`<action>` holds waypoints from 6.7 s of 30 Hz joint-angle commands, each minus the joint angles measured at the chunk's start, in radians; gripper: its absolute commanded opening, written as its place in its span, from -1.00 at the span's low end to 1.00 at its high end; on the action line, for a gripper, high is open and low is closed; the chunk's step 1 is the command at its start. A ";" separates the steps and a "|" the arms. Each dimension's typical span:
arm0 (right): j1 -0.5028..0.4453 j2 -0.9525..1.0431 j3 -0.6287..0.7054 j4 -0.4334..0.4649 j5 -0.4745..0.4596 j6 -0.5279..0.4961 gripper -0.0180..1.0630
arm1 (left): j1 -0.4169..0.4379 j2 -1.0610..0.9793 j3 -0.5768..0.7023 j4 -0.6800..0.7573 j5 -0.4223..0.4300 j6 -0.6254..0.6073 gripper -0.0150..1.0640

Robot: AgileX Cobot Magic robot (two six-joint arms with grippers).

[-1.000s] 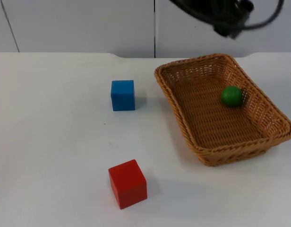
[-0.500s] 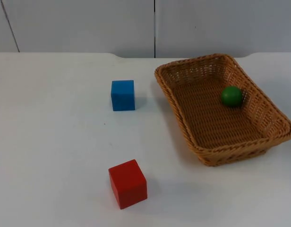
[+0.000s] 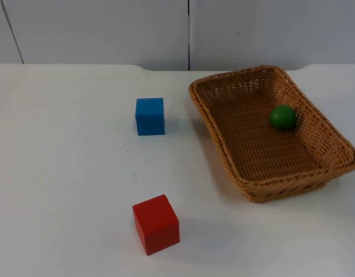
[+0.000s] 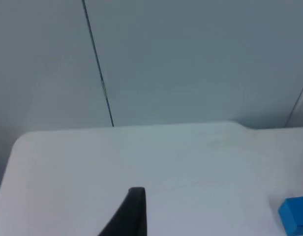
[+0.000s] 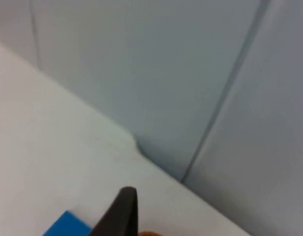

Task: Place all geometric objects except the red cube into the basket.

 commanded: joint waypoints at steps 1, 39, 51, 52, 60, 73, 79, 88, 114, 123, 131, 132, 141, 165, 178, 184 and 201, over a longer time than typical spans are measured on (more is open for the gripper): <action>0.044 0.152 -0.113 0.048 0.036 -0.099 0.98 | 0.002 -0.002 0.015 -0.022 -0.012 -0.010 0.97; 0.105 0.779 -0.436 0.307 -0.064 -0.253 0.98 | 0.002 0.028 0.016 -0.049 0.021 0.005 0.97; 0.103 0.837 -0.514 0.328 0.006 -0.584 0.98 | 0.002 0.028 0.016 -0.049 0.027 0.019 0.97; 0.103 0.837 -0.514 0.328 0.006 -0.584 0.98 | 0.002 0.028 0.016 -0.049 0.027 0.019 0.97; 0.086 0.898 -0.625 0.376 0.138 -0.587 0.98 | 0.002 0.028 0.016 -0.051 0.029 0.024 0.97; 0.086 0.907 -0.623 0.394 0.142 -0.605 0.97 | 0.002 0.028 0.016 -0.051 0.027 0.030 0.97; 0.085 0.910 -0.623 0.348 0.146 -0.556 0.29 | 0.002 0.028 0.016 -0.051 0.025 0.030 0.97; 0.085 0.910 -0.623 0.316 0.111 -0.486 -0.97 | 0.002 0.028 0.016 -0.049 0.025 0.030 0.97; 0.043 0.520 -0.625 0.205 0.501 -0.135 -0.97 | 0.002 0.028 0.016 -0.055 0.011 0.030 0.97; -0.027 0.513 -0.621 0.250 0.604 -0.134 -0.97 | 0.002 0.028 0.016 -0.047 -0.026 0.030 0.97; -0.023 0.464 -0.619 0.162 0.292 -0.039 -0.97 | 0.002 0.028 0.016 -0.047 -0.033 0.030 0.97; -0.023 0.456 -0.619 0.148 0.260 -0.024 -0.97 | 0.002 0.028 0.016 -0.047 -0.031 0.030 0.97; -0.005 0.371 -0.623 -0.064 0.146 0.119 -0.97 | 0.002 0.028 0.016 -0.048 -0.033 0.030 0.97; 0.007 -0.122 0.557 -0.104 -0.346 0.336 -0.97 | 0.002 0.043 0.016 -0.076 -0.033 0.056 0.97; -0.005 0.123 0.572 -0.104 -0.363 0.336 -0.97 | 0.002 0.045 0.016 -0.071 -0.023 0.056 0.97; -0.032 0.138 0.572 -0.237 -0.293 0.341 -0.97 | 0.002 0.045 0.016 -0.071 -0.026 0.065 0.97; -0.037 0.170 0.572 -0.256 -0.221 0.371 -0.33 | 0.002 0.045 0.016 -0.070 -0.028 0.065 0.97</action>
